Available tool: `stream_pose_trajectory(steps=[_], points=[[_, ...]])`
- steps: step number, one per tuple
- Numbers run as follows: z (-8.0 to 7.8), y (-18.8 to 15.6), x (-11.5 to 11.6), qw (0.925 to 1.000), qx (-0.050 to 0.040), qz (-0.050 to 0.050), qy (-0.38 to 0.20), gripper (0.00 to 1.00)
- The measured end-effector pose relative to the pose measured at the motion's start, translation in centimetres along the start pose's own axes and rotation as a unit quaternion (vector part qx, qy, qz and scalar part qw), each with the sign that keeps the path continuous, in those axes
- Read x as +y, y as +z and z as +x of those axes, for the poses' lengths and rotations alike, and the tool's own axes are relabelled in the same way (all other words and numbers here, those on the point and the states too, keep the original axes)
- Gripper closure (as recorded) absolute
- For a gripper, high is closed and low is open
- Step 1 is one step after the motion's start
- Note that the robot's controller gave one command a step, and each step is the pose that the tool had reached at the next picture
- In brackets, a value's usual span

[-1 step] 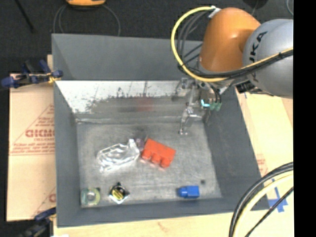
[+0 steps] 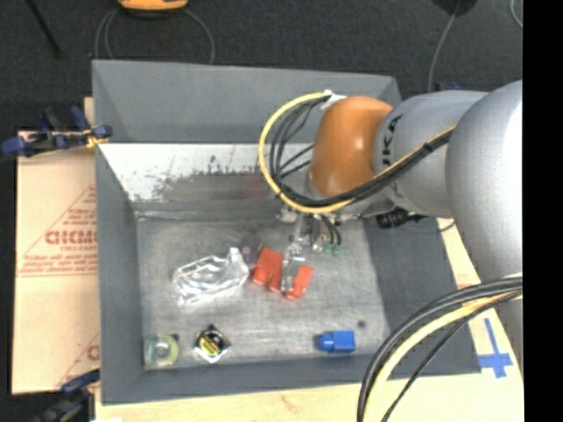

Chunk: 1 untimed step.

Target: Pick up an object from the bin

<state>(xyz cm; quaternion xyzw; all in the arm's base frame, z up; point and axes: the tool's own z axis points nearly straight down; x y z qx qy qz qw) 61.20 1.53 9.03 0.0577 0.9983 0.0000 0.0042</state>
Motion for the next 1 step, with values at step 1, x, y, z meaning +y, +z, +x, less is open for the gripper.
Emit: stream_pose_trajectory(steps=[1], points=[[1.90,-1.84,-0.41,0.9986,0.0043,0.000,0.052,0.00]])
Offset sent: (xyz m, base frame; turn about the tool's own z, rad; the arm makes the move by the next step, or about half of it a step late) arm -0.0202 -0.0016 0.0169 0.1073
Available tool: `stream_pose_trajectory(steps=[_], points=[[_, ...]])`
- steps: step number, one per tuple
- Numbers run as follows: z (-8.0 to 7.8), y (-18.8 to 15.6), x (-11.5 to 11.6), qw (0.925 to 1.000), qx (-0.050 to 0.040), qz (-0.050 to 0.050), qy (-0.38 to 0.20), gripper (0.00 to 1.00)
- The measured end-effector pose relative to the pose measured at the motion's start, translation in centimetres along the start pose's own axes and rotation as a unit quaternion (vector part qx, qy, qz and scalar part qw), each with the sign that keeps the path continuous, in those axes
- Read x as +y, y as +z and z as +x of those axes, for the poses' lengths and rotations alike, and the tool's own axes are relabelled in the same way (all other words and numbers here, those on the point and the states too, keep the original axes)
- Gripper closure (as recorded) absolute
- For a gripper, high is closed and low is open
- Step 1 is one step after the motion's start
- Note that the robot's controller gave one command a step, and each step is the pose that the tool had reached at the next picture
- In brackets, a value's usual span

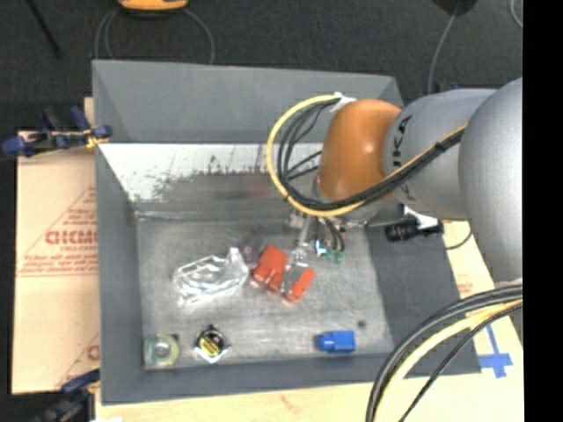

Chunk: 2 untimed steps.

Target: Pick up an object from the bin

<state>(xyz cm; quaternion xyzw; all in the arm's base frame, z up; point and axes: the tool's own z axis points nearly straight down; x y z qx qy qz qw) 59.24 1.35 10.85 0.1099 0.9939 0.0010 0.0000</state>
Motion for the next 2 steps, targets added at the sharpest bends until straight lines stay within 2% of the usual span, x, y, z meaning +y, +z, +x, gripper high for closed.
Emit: stream_pose_trajectory(steps=[1,2], points=[[1.3,-0.9,-1.1,0.9983,0.0026,0.001,0.058,0.00],[2.3,3.5,-0.5,0.9871,-0.0054,-0.002,0.160,0.00]])
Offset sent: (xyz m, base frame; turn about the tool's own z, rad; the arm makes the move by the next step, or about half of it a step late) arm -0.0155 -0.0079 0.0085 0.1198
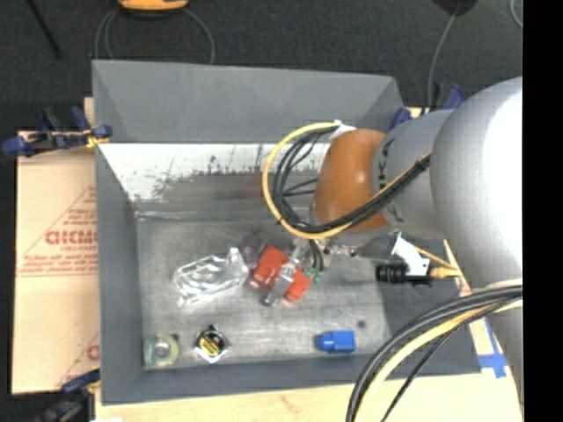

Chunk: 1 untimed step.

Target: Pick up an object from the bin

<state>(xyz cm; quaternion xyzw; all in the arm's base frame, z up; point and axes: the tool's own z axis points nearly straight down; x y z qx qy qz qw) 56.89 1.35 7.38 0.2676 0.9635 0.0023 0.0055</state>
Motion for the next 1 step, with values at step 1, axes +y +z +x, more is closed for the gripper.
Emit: stream_pose_trajectory(steps=[1], points=[[-0.18,-0.22,0.10,1.0000,0.0020,0.001,-0.002,0.00]])
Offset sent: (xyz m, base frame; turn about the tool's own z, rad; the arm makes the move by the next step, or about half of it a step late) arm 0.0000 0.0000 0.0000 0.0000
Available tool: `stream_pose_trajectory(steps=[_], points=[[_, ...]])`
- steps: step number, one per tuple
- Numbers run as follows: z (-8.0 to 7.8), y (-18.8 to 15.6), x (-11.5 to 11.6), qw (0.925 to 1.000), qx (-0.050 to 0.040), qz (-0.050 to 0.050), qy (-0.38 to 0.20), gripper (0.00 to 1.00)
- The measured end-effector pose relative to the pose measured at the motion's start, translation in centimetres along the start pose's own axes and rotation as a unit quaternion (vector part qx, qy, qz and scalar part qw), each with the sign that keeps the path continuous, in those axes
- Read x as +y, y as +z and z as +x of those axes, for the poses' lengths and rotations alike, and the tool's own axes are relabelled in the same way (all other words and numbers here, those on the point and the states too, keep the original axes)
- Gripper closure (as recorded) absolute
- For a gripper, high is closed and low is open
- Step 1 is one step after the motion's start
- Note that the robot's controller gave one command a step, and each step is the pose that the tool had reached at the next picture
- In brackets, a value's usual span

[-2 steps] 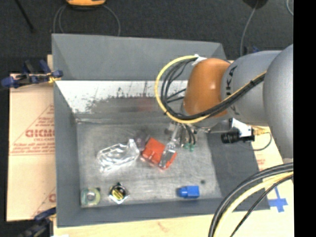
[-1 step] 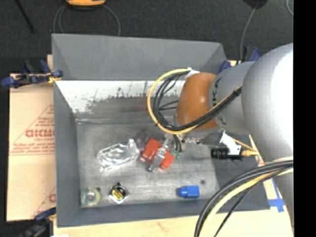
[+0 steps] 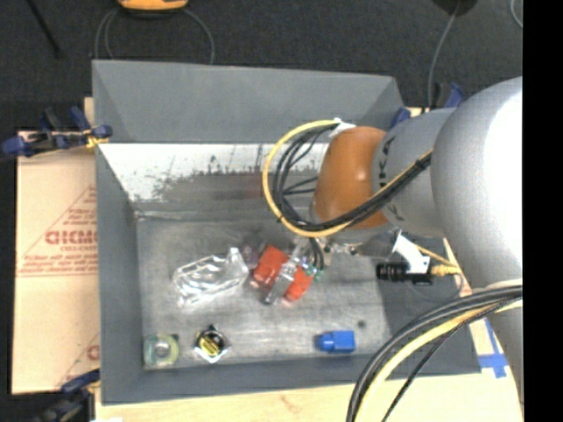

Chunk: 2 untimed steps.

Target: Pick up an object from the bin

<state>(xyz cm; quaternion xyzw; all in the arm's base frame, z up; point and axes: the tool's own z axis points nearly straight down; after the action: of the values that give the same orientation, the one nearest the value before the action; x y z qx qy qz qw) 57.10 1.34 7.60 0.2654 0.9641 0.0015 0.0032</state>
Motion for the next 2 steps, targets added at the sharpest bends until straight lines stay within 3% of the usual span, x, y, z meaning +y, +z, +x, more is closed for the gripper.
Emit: stream_pose_trajectory(steps=[1,2], points=[[-0.32,-0.25,0.04,1.0000,-0.0049,-0.002,0.000,1.00],[-0.46,-0.55,0.04,1.0000,0.0006,0.001,-0.002,1.00]])
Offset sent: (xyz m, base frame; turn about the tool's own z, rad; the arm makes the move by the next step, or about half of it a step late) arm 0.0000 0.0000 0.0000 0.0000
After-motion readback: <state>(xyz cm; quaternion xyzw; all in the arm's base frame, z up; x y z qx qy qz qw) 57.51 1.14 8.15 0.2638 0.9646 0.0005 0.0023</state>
